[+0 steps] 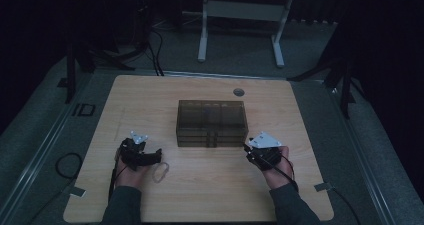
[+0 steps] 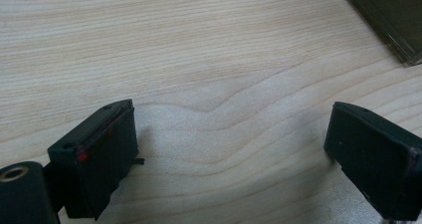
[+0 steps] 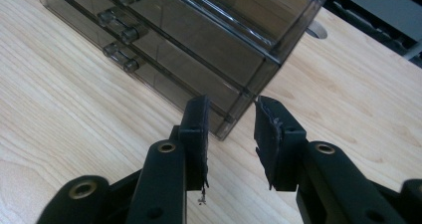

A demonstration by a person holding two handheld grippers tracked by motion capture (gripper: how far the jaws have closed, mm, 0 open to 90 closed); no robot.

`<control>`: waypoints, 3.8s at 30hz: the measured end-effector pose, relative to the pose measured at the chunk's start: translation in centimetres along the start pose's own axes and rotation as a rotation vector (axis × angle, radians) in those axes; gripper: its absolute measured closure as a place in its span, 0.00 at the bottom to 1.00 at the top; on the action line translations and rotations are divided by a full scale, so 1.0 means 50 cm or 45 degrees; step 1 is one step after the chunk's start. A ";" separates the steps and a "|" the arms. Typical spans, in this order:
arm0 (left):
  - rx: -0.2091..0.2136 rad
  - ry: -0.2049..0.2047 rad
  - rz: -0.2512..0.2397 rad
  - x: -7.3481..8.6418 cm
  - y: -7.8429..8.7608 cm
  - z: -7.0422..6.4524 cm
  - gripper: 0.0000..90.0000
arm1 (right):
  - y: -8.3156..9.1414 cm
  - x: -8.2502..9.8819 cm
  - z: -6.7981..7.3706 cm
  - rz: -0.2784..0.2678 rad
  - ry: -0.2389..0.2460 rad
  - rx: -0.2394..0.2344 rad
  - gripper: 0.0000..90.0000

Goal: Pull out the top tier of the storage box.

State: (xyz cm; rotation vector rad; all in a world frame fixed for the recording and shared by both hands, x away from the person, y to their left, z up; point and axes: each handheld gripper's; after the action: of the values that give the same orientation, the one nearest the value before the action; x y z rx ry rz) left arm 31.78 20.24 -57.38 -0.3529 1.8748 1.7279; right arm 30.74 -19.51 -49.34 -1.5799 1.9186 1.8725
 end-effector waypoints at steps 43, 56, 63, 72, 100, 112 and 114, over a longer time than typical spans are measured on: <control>0.000 0.001 -0.001 0.000 0.000 0.000 0.07 | -0.021 -0.061 0.075 -0.019 0.236 0.137 0.77; 0.000 0.002 -0.002 0.000 0.000 0.000 0.08 | -0.031 -0.072 0.104 -0.013 0.360 0.243 0.77; 0.000 0.000 0.000 0.000 0.000 0.000 0.07 | -0.036 -0.075 0.119 -0.004 0.430 0.303 0.78; 0.000 0.001 -0.001 0.000 0.000 0.000 0.07 | -0.037 -0.086 0.138 -0.003 0.493 0.375 0.79; 0.001 0.002 -0.003 0.000 0.000 0.000 0.07 | -0.064 -0.094 0.196 0.024 0.723 0.639 0.84; 0.001 0.001 -0.003 0.000 0.000 0.000 0.07 | -0.079 -0.094 0.218 0.021 0.800 0.685 0.84; 0.001 0.001 -0.002 0.000 0.000 0.000 0.08 | -0.081 -0.094 0.220 0.022 0.812 0.691 0.85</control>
State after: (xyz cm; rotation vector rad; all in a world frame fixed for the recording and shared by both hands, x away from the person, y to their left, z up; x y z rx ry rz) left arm 31.78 20.24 -57.39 -0.3543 1.8751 1.7261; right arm 29.09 -7.35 -52.38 -2.0785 2.3691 0.7459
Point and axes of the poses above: each handheld gripper's, and its own axes: y roughly backward along the jaws, x roughly out of its underside, z roughly to its left, and after that the axes turned 10 degrees about z, right-handed
